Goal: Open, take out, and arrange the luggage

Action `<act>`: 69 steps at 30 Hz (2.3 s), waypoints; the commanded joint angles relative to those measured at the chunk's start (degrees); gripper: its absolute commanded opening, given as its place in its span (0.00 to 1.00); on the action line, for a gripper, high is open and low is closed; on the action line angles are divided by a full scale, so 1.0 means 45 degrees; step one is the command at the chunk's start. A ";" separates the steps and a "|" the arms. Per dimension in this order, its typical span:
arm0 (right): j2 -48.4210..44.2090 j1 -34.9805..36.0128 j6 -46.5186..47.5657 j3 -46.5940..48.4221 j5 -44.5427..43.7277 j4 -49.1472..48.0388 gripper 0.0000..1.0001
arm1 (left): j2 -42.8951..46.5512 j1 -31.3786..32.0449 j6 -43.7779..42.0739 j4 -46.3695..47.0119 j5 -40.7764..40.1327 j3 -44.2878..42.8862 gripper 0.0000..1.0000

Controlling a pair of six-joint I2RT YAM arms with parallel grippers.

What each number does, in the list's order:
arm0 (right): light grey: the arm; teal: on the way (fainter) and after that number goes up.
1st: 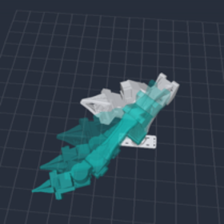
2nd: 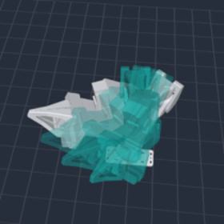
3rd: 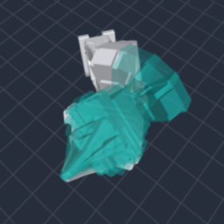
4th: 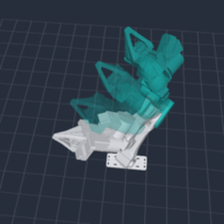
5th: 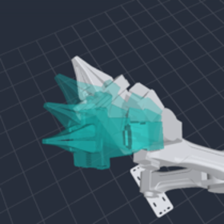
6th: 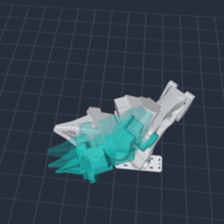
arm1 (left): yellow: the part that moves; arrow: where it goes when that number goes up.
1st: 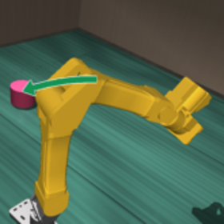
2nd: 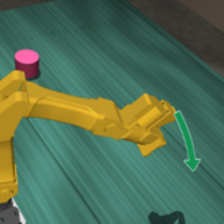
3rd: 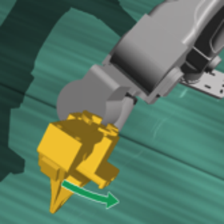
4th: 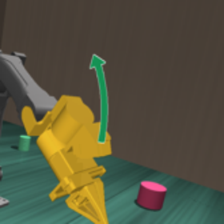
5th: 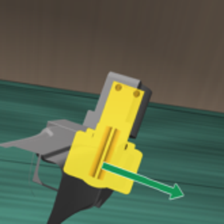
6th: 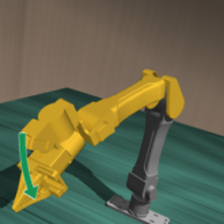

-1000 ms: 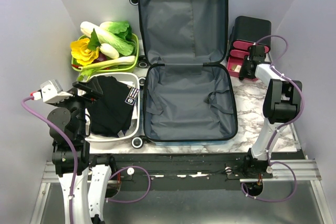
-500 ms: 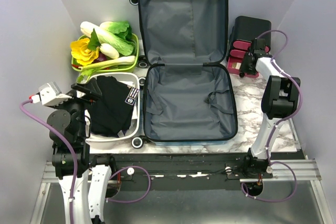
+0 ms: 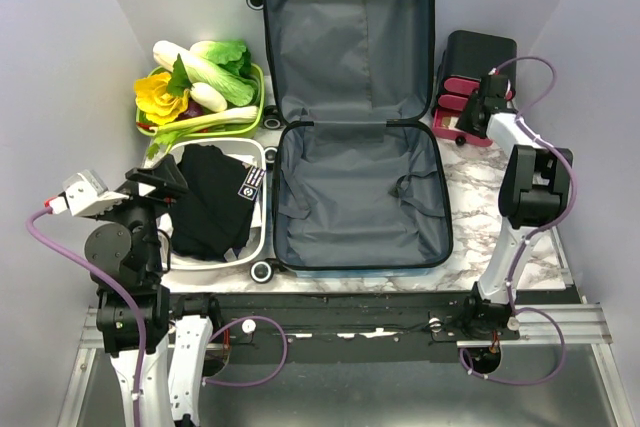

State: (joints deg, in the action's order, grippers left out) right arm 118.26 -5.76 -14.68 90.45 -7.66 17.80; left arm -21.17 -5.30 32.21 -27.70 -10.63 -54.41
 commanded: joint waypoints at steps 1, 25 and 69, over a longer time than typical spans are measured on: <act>-0.2034 -0.0107 -0.1968 -0.2302 0.0002 -0.1822 0.49 | -0.0100 -0.0092 -0.0204 -0.0075 -0.0352 -0.0389 0.99; -0.6534 -0.0146 -1.1795 -1.0978 -0.1830 -0.7608 0.18 | -0.2404 -0.0092 -0.1044 0.1448 0.1424 -0.0525 0.99; -0.0672 -0.0302 -1.2386 -0.5469 -0.0759 -0.9034 0.45 | -0.2834 -0.0092 0.0636 0.0550 0.1893 -0.0331 0.99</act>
State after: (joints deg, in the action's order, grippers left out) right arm 117.95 -6.72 -74.24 69.91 -12.78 -17.98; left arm -32.71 -5.30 35.03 -24.67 -4.12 -55.59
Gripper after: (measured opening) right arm 0.428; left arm 0.988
